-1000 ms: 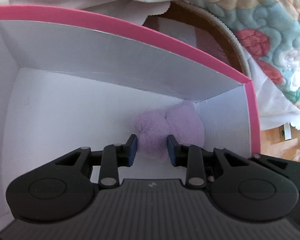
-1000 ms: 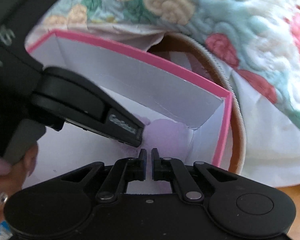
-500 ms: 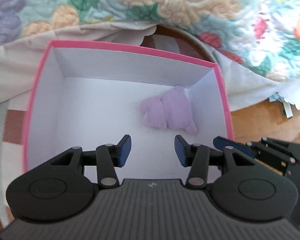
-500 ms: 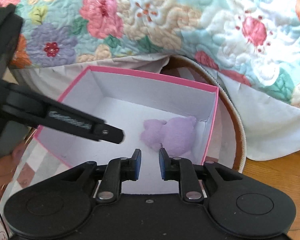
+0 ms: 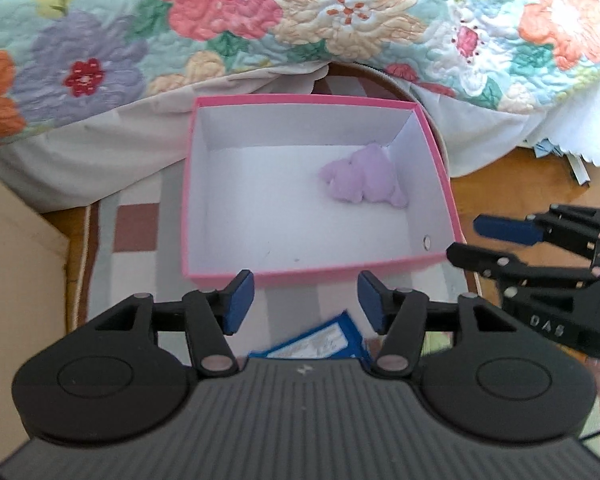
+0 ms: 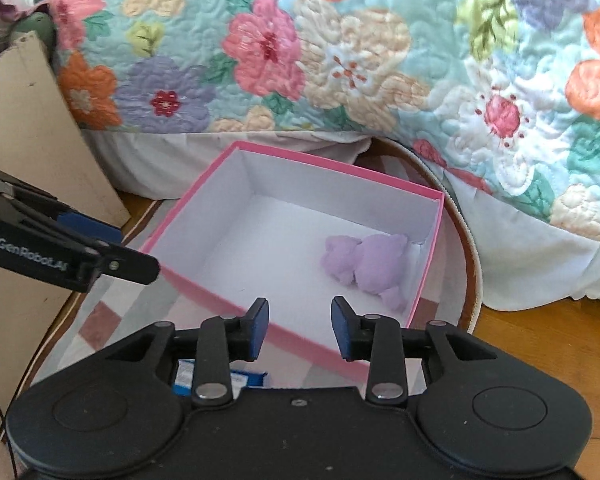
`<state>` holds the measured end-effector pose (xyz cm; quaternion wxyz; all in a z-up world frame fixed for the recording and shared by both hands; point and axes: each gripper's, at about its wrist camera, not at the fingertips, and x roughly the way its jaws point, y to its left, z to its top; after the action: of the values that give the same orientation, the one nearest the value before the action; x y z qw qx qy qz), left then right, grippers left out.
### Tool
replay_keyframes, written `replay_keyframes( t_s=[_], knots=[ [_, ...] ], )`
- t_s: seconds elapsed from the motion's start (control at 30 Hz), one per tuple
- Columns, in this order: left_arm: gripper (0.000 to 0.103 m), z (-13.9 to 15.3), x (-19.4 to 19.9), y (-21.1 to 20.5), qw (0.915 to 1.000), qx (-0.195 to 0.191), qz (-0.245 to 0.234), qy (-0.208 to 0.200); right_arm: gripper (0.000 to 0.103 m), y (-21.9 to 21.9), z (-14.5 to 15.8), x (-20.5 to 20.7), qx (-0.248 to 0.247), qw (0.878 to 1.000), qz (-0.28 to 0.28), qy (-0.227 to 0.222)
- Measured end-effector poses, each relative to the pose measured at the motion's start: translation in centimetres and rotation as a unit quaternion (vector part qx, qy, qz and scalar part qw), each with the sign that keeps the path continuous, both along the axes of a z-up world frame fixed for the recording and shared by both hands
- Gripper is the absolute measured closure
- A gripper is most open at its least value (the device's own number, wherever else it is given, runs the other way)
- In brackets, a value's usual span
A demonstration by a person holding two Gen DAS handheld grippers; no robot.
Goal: Organize objects
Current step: 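Withdraw the left tool from the box toward the clear floss-pick box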
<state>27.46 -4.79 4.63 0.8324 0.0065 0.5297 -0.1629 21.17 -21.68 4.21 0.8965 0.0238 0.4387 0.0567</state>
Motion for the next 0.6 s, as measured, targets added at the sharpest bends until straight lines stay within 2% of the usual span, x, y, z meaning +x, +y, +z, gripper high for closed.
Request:
replay_keyframes(
  t_s=[0.17, 0.37, 0.43, 0.5, 0.6],
  knots=[
    [0.043, 2.7, -3.4, 1.3, 0.9993, -0.018, -0.019, -0.028, 0.053, 1.2, 2.0, -2.3, -0.007, 1.000, 0.011, -0.010],
    [0.041, 4.5, -7.0, 2.1, 0.9987, 0.002, -0.031, -0.041, 0.045, 2.6, 3.7, -4.6, -0.014, 1.000, 0.019, -0.016],
    [0.038, 5.2, -8.2, 2.5, 0.9979, 0.001, -0.040, -0.052, 0.038, 3.0, 4.2, -5.3, -0.015, 0.999, 0.024, -0.025],
    [0.032, 5.8, -9.3, 3.1, 0.9971, 0.005, -0.037, -0.066, 0.036, 3.3, 4.5, -6.0, -0.014, 0.999, 0.027, -0.026],
    [0.030, 6.1, -10.6, 4.0, 0.9962, 0.016, -0.026, -0.081, 0.035, 3.8, 4.6, -7.1, -0.004, 0.999, 0.034, -0.021]
  ],
)
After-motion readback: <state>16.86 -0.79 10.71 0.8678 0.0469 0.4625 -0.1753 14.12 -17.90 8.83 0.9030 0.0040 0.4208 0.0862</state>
